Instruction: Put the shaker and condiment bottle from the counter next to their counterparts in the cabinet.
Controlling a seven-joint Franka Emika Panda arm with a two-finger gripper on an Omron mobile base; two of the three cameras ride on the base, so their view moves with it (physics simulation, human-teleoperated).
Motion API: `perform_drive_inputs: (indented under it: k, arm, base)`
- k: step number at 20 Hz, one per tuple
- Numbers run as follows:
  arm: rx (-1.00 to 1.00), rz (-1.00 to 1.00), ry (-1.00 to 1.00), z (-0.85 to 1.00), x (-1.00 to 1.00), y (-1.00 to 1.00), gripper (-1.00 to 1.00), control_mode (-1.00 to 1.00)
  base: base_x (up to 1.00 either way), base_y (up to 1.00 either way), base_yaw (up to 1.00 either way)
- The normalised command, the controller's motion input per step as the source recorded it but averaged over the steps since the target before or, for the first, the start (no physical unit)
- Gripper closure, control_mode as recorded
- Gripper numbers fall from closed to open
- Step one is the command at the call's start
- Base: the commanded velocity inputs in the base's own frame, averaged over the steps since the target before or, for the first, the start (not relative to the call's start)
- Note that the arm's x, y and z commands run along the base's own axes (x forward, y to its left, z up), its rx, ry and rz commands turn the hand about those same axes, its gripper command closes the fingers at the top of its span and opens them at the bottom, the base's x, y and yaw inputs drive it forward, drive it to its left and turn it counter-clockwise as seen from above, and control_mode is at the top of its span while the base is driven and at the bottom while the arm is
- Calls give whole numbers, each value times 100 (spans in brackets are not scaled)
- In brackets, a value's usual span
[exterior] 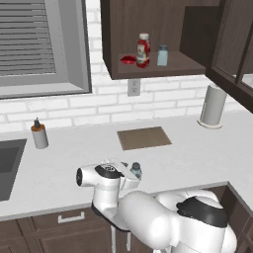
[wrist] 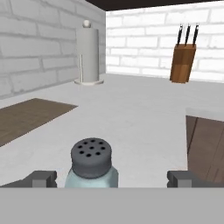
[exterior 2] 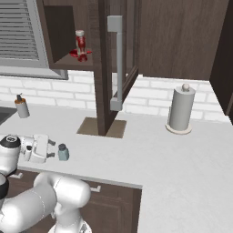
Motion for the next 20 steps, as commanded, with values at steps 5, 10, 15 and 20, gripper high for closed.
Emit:
perform_drive_inputs:
  k: [5,10,15,20]
  arm:
    - [0,0,0,-10,6,0,-100,-100]
    - [0,0,1,-10,4,0,-100,-100]
    - [0,0,3,-13,12,0,-100,-100]
    - [0,0,1,-6,9,0,-100,-100]
  base:
    - [0,0,0]
    - [0,0,0]
    - [0,0,0]
    - [0,0,0]
